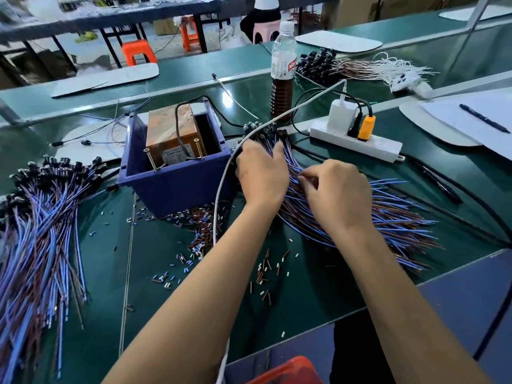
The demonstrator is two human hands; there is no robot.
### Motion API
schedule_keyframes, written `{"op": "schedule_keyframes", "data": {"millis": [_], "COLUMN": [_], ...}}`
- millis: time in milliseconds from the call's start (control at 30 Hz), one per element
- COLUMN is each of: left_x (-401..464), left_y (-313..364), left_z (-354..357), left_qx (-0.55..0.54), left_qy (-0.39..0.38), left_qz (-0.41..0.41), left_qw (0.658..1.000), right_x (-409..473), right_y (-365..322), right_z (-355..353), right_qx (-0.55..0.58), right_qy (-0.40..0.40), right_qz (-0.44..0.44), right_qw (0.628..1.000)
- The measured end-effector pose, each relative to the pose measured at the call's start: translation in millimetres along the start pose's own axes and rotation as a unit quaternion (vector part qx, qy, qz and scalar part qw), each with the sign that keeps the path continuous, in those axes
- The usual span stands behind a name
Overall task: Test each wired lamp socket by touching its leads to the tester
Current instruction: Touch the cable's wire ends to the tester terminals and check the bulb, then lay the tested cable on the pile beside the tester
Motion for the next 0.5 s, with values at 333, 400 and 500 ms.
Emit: {"op": "schedule_keyframes", "data": {"millis": [333, 400, 500], "left_x": [-9, -16, -27], "left_y": [-11, -16, -24], "left_z": [-17, -29, -61], "left_qx": [0.048, -0.024, -0.112], "left_qy": [-0.163, -0.221, -0.184], "left_qz": [0.063, 0.070, 0.179], "left_qw": [0.983, 0.973, 0.960], "right_x": [-5, -7, -13], "right_y": [2, -3, -22], "right_z": [11, 10, 1], "right_qx": [0.004, 0.010, 0.080], "right_qy": [0.024, 0.044, 0.091], "right_qz": [0.027, 0.021, -0.019], "right_qw": [0.999, 0.999, 0.992]}}
Point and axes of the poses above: each hand's wrist, its own x-axis towards the middle knuckle, its own z-axis out of the palm, y = z × x, the point moved 4 cm from there along x, towards the middle knuckle, and after that the axes turned 4 degrees about x, right-handed, at the moved point
